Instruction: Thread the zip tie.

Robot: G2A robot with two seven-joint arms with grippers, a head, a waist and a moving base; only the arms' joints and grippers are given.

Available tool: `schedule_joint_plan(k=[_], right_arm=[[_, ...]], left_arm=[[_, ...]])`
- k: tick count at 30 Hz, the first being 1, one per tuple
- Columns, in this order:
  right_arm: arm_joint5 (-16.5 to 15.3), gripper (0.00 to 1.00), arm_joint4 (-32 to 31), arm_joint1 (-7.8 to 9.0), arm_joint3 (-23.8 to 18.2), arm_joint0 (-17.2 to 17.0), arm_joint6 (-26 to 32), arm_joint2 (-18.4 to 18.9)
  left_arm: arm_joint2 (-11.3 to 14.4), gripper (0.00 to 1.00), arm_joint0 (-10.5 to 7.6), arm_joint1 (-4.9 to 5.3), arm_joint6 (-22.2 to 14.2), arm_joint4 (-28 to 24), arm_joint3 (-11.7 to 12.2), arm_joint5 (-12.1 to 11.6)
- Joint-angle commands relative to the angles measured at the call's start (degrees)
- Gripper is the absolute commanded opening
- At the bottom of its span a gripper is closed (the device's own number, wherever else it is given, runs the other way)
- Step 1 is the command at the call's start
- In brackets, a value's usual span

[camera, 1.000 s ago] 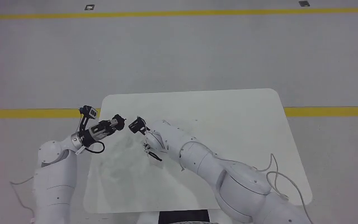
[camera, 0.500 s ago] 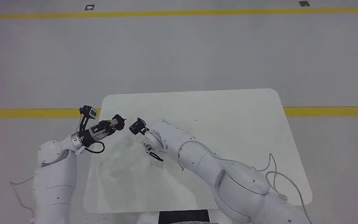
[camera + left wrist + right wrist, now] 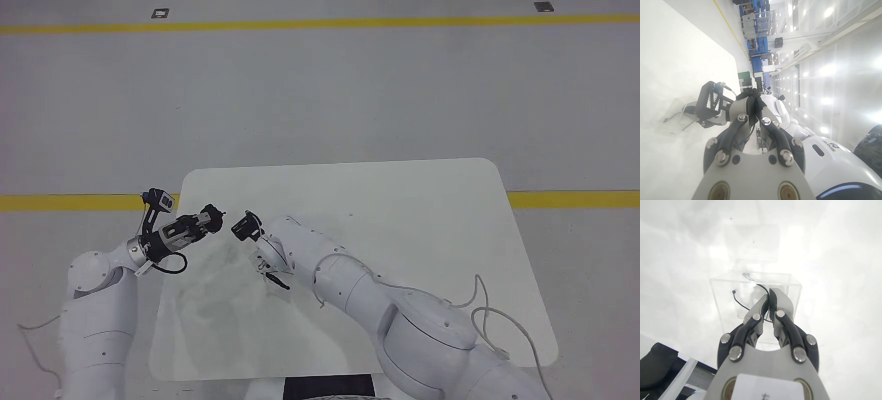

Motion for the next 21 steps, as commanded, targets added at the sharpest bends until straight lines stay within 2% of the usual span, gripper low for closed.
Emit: schedule_joint_plan(k=[1,11,21], right_arm=[[0.0,0.00,-0.1,-0.07,0.2,0.1,-0.1,0.2],[1.2,0.00,-1.2,0.01,-0.9,0.2,-0.1,1.1],[1.9,0.00,-2.9,0.89,-4.1,-0.7,0.1,2.6]], left_arm=[[0.0,0.00,0.00,0.00,0.0,0.0,0.0,0.0],[0.0,0.00,0.00,0.00,0.0,0.0,0.0,0.0],[0.0,0.00,0.00,0.00,0.0,0.0,0.0,0.0]])
